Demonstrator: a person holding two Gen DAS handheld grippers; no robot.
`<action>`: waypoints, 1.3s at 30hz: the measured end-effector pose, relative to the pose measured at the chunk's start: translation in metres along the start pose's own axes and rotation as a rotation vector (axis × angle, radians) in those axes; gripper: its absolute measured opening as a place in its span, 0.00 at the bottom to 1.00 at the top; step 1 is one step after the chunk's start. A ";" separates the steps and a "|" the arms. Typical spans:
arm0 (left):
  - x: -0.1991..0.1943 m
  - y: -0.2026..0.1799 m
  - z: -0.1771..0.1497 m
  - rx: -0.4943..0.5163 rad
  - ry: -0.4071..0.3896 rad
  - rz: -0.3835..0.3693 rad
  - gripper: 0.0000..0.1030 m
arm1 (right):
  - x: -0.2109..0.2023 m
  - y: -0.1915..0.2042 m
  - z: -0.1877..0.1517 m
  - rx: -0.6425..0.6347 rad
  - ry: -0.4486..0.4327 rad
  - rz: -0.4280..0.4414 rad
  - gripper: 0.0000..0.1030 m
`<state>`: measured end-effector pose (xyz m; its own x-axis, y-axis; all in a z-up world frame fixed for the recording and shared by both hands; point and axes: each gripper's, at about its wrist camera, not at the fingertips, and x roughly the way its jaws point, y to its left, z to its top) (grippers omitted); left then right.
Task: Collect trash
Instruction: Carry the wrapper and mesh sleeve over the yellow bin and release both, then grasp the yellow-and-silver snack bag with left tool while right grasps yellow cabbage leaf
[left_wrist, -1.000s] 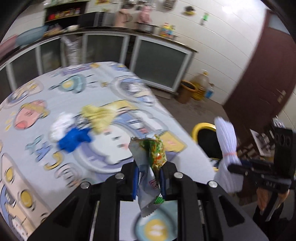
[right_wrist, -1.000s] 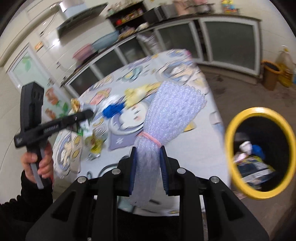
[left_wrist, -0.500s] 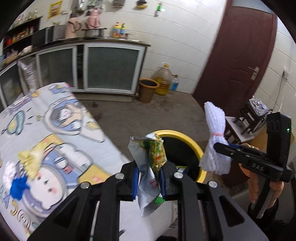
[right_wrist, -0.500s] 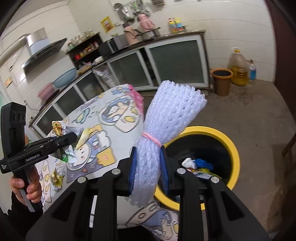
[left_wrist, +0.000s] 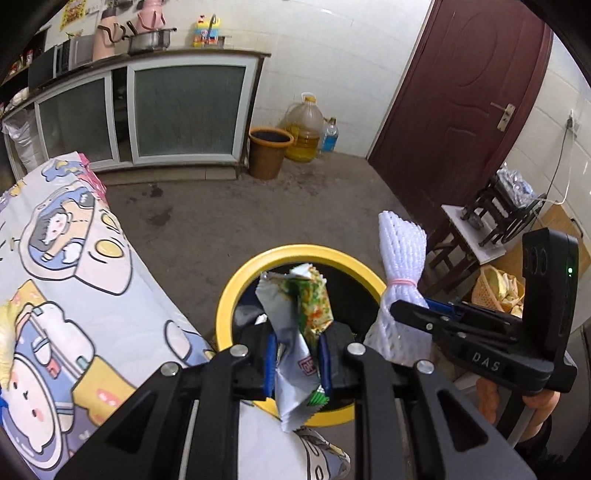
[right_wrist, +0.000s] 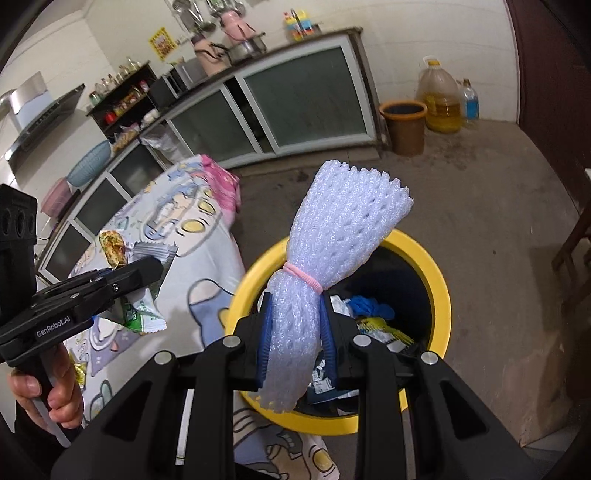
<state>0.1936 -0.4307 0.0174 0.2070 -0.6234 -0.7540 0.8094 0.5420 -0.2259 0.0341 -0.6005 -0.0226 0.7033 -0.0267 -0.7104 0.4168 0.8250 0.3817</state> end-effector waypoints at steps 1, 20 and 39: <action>0.006 0.000 0.000 0.000 0.007 0.002 0.16 | 0.004 -0.003 -0.002 0.008 0.010 0.000 0.23; 0.098 0.002 -0.012 -0.045 0.161 -0.003 0.19 | 0.064 -0.036 -0.022 0.077 0.145 -0.057 0.24; 0.033 0.033 -0.017 -0.155 -0.002 0.079 0.92 | 0.044 -0.052 -0.037 0.158 0.122 -0.062 0.59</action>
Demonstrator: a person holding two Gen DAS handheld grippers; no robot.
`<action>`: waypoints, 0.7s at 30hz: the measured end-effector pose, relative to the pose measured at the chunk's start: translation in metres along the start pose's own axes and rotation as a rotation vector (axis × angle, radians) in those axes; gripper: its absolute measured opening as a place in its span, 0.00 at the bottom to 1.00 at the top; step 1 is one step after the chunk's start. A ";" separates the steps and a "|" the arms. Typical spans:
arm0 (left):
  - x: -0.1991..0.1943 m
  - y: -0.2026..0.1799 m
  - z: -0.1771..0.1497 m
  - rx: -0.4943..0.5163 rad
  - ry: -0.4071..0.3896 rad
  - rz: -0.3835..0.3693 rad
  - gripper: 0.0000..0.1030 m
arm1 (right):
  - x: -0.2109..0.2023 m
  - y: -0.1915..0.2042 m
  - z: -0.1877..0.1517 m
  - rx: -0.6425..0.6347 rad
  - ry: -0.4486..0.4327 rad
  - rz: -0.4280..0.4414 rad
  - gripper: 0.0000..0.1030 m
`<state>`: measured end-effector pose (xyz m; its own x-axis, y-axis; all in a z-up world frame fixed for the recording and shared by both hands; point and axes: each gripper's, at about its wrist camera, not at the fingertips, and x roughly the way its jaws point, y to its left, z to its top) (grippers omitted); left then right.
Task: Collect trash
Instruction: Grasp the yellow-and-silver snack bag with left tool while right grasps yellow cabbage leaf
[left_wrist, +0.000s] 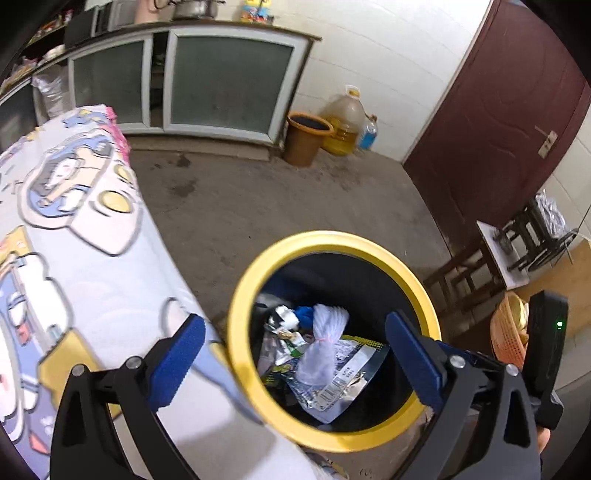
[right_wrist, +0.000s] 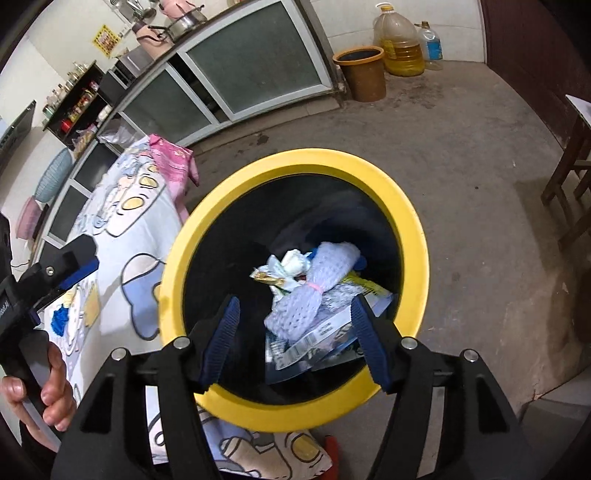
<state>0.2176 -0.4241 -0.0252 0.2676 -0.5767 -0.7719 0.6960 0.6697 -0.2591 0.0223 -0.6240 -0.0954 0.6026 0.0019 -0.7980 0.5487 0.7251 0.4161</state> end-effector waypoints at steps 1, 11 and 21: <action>-0.007 0.002 -0.001 0.003 -0.015 0.011 0.92 | -0.002 0.002 -0.001 -0.003 -0.006 0.008 0.60; -0.151 0.065 -0.037 0.052 -0.190 0.086 0.92 | -0.042 0.081 0.003 -0.191 -0.106 0.204 0.78; -0.263 0.185 -0.143 -0.075 -0.230 0.255 0.92 | -0.014 0.207 -0.019 -0.505 -0.002 0.362 0.79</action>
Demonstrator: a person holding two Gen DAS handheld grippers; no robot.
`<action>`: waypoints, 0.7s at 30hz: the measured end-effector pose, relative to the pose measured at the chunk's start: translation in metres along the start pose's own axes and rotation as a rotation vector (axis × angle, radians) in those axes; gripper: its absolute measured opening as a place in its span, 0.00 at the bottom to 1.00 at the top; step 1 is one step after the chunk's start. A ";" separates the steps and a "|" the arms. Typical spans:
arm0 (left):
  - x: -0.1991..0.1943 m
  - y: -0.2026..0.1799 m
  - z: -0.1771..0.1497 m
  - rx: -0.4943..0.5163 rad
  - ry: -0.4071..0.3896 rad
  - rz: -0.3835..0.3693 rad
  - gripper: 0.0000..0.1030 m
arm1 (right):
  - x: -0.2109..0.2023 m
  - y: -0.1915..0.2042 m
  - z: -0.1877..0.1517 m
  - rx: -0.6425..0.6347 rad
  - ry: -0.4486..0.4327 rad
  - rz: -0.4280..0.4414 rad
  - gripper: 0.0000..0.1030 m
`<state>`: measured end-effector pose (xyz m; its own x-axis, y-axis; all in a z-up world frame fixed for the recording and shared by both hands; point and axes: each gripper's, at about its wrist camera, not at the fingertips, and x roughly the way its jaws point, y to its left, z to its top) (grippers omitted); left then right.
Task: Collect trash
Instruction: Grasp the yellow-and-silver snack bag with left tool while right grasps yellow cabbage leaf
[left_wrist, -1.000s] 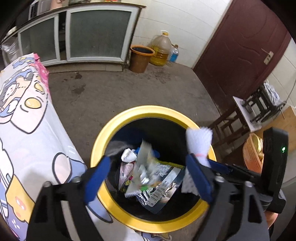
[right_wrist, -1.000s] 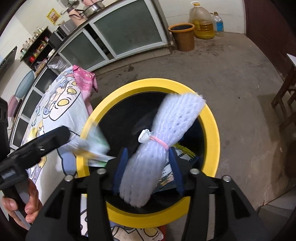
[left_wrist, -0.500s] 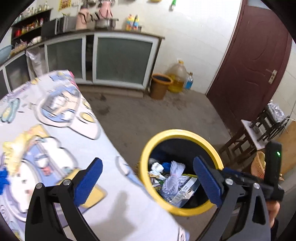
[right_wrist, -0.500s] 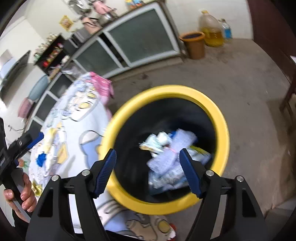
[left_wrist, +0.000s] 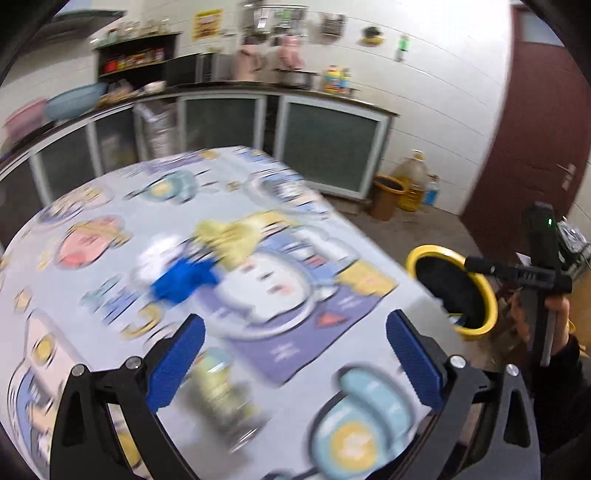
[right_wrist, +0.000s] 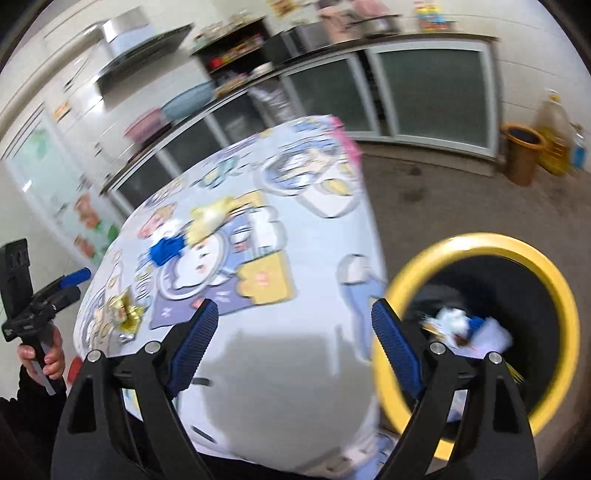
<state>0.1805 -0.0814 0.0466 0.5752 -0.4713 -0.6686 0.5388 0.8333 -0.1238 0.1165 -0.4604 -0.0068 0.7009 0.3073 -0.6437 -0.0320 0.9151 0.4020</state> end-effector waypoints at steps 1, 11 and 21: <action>-0.006 0.012 -0.009 -0.025 -0.002 0.012 0.92 | 0.009 0.010 0.005 -0.017 0.014 0.020 0.79; 0.001 0.053 -0.059 -0.159 0.013 0.054 0.92 | 0.087 0.121 0.042 -0.290 0.117 0.116 0.79; 0.039 0.058 -0.058 -0.182 0.068 0.068 0.92 | 0.184 0.169 0.082 -0.379 0.202 0.014 0.79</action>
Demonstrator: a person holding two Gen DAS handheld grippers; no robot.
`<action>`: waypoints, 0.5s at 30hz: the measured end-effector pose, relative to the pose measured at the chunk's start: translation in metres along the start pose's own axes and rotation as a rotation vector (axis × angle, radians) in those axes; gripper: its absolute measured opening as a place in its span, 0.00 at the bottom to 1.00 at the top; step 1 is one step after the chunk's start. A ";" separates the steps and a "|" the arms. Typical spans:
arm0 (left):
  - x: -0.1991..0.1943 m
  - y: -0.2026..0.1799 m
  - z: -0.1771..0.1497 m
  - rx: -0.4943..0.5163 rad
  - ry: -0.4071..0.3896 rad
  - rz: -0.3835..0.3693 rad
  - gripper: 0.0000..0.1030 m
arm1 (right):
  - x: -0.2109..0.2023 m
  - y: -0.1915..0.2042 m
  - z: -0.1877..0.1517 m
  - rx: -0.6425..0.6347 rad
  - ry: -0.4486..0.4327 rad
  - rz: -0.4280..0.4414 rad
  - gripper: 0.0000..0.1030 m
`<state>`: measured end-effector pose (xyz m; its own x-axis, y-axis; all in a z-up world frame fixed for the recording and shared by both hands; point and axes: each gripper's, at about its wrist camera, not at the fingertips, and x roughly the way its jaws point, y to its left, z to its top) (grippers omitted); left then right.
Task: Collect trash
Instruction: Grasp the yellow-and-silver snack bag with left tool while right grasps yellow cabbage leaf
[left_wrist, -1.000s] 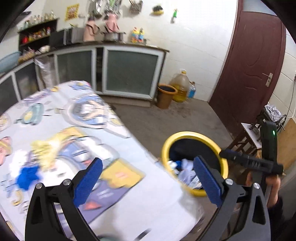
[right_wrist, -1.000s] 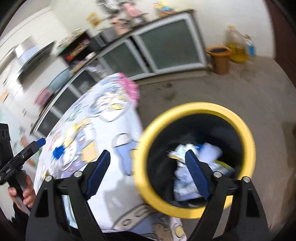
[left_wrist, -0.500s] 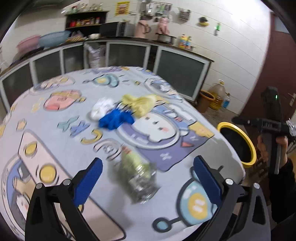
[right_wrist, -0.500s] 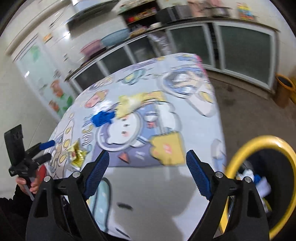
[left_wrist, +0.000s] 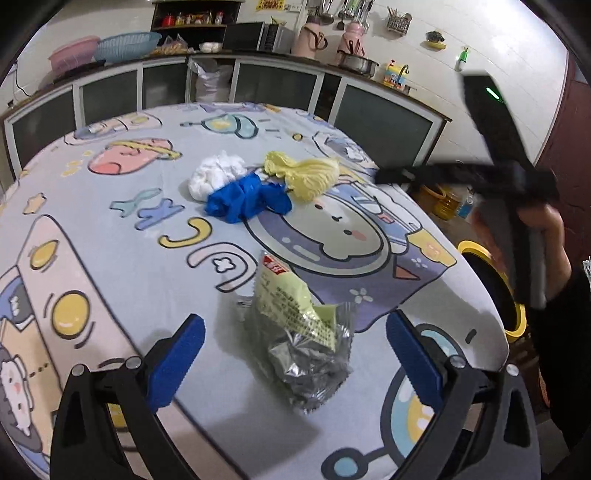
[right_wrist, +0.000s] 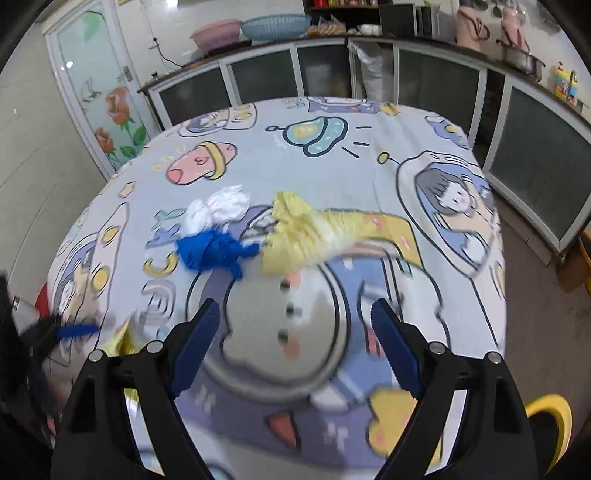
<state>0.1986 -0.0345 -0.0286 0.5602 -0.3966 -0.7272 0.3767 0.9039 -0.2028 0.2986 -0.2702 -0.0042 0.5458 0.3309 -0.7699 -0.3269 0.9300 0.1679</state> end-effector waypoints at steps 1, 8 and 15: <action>0.002 0.000 0.000 -0.003 0.006 0.007 0.92 | 0.007 0.001 0.007 0.002 0.009 0.004 0.79; 0.031 0.010 0.010 -0.052 0.068 0.005 0.92 | 0.061 0.001 0.049 -0.010 0.050 -0.035 0.79; 0.049 0.005 0.016 -0.046 0.078 0.007 0.90 | 0.098 -0.011 0.047 0.012 0.085 -0.050 0.73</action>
<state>0.2401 -0.0522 -0.0546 0.5030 -0.3783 -0.7771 0.3380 0.9136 -0.2259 0.3919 -0.2405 -0.0522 0.4939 0.2698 -0.8266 -0.2910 0.9471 0.1353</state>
